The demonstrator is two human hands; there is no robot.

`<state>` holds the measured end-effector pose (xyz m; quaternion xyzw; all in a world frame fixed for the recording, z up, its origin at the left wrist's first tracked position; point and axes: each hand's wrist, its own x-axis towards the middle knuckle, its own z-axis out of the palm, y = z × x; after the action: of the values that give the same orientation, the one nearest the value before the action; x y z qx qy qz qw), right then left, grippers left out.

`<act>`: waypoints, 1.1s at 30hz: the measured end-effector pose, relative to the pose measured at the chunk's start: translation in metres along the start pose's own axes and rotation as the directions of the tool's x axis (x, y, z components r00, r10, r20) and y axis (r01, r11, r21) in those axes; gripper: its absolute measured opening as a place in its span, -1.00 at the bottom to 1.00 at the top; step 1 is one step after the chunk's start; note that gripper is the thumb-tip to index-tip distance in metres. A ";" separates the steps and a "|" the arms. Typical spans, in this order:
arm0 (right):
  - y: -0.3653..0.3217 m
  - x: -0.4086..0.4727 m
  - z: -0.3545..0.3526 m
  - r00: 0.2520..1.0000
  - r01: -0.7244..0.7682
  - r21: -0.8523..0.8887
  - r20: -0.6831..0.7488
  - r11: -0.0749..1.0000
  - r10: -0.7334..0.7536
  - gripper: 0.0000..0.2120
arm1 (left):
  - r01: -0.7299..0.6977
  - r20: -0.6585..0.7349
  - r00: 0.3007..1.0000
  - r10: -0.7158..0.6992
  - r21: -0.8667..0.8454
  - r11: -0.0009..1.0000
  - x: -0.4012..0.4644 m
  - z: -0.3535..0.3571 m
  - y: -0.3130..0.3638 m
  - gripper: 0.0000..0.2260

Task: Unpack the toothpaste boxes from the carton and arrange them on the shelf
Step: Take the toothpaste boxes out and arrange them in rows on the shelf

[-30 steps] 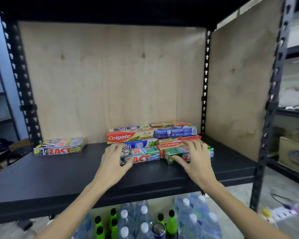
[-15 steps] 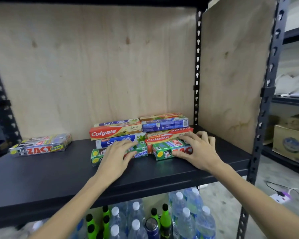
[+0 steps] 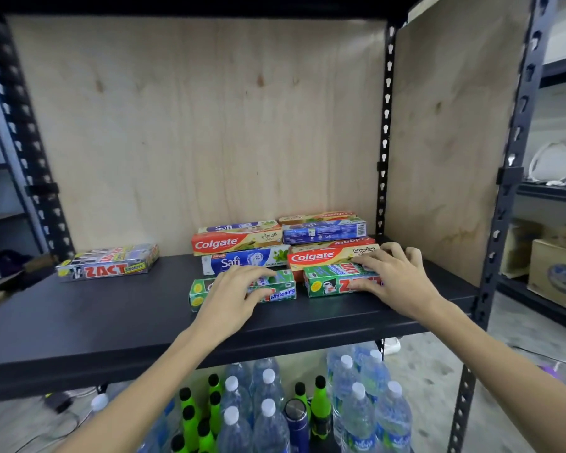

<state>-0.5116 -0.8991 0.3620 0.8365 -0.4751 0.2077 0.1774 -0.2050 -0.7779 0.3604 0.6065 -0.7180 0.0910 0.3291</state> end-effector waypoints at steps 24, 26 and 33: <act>0.017 -0.008 -0.012 0.983 -0.179 0.546 0.063 0.819 0.173 -0.32 | 0.061 0.165 0.986 -0.034 -0.163 0.985 0.017 -0.019 0.012 -0.76; 0.021 0.008 -0.012 0.956 -0.288 0.543 0.121 0.788 0.266 -0.27 | 0.132 0.159 0.982 -0.098 -0.217 0.967 0.034 -0.019 0.012 -0.80; 0.021 0.041 0.003 0.874 -0.481 0.551 0.360 0.682 0.325 -0.12 | 0.325 0.353 0.904 -0.242 -0.198 0.925 0.090 0.004 0.025 -0.71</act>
<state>-0.5106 -0.9400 0.3825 0.7389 -0.5693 0.2874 -0.2176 -0.2343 -0.8464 0.4168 0.6649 -0.6710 -0.1506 0.2915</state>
